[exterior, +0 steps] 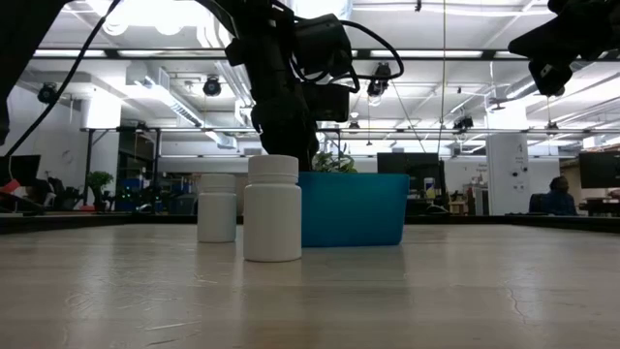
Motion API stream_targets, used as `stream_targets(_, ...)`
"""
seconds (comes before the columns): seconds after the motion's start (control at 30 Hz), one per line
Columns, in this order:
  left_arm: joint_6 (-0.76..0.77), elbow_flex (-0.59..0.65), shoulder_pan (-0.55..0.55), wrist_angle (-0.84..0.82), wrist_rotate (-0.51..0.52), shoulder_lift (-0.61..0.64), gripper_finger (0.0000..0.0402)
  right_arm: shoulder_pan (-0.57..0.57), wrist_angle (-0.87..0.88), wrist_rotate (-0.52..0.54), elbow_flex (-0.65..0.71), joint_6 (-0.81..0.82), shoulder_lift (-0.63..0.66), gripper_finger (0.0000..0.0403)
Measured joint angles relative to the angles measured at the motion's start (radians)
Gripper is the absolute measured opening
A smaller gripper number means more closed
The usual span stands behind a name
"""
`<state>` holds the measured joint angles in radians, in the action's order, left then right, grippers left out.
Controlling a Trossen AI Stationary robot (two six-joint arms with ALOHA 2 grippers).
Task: Pick and place pill bottles into a basket
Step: Put the top white medicine bottle into the blue bin
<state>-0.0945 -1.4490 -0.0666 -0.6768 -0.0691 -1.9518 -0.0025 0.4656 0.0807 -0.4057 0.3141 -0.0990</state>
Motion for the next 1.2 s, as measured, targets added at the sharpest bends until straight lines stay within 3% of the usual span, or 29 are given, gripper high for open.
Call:
stream_targets(0.8,0.005,-0.007,0.000,0.009,-0.030,0.000,0.0174,0.000,-0.001,0.000,0.000,0.000,0.000,0.0008)
stream_targets(1.2,0.011,-0.007,-0.008,0.008,-0.048,0.000,0.0218,0.000,-0.008,0.000,0.000,0.000,0.000,0.0008)
